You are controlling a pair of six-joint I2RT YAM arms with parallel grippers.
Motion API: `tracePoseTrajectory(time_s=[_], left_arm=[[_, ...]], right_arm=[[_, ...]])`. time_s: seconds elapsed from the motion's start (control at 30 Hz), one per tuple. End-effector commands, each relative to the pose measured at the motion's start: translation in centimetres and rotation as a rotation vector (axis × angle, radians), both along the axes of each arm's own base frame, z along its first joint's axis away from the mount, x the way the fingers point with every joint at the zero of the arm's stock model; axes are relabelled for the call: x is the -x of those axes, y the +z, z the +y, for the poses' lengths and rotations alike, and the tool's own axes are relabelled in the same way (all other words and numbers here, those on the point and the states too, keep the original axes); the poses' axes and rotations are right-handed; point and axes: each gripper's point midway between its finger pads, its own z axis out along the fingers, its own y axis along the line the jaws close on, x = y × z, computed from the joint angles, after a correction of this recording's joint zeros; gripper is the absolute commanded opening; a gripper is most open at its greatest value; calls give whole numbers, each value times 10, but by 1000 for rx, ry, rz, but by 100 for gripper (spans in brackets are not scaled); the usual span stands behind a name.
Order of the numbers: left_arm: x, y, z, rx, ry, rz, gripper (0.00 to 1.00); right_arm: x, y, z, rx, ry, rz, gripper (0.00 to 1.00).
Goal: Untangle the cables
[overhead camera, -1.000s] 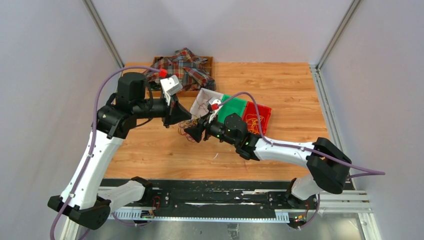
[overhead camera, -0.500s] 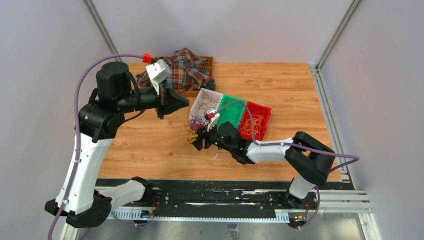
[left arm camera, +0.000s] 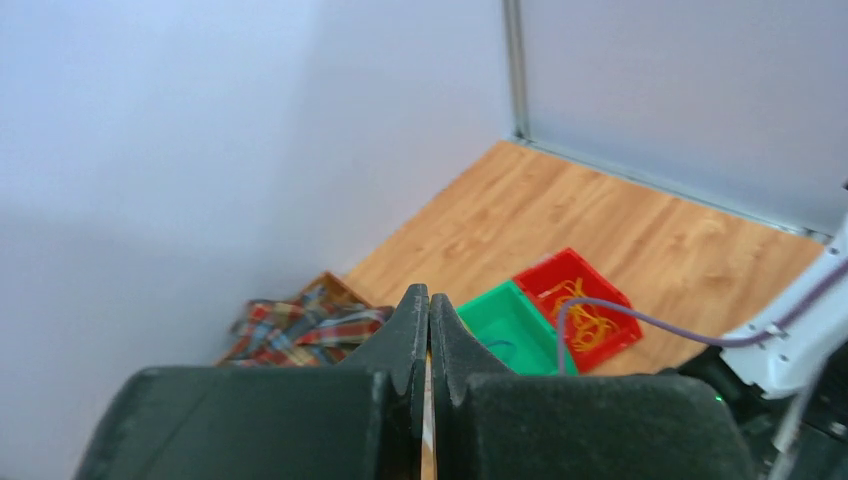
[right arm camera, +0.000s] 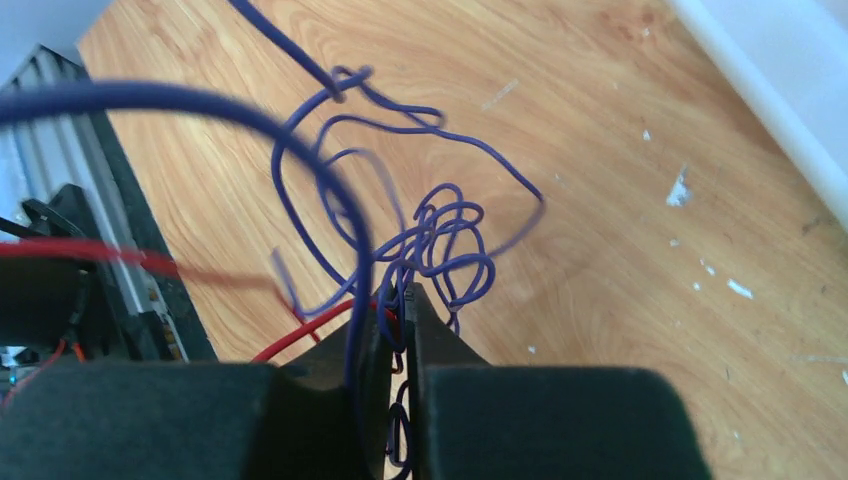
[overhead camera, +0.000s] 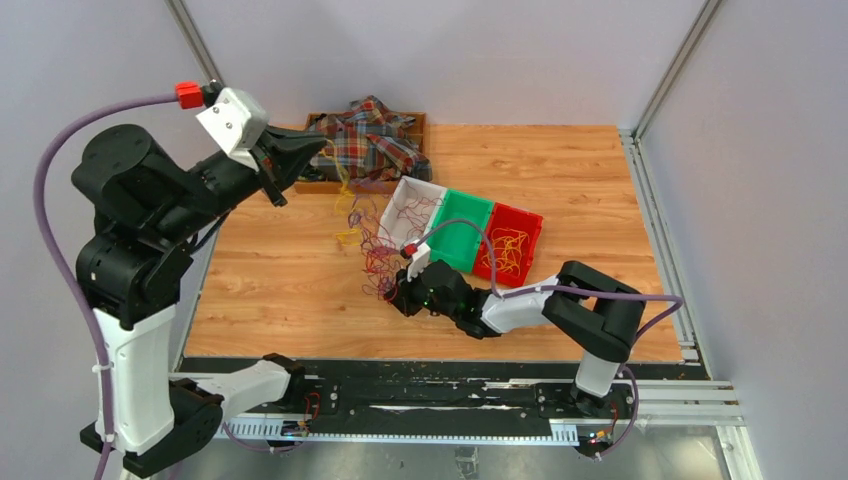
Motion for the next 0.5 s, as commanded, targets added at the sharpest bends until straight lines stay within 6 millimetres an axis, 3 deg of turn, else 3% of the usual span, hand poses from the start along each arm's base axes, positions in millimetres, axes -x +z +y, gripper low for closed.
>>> tracePoseTrajectory(time_s=[0.0,0.07,0.23,0.33,0.47], left_arm=[[-13,19,20,-32,130,-123,0],[-15,2,20,-65,129,-105,0],[-18,-47,21,-146,127,-45,0],[-21,-66,22,-188,127,-29,0],[-21,-73,21,-205,119,-26,0]], right_arm=[[0,-10,-3,69,-29,3,10],[-1,11,-4,51,-23,-38,34],[-2,81,-6,-34,7,-172,66],[-2,120,-7,-62,30,-243,74],[0,160,-11,-111,50,-327,79]])
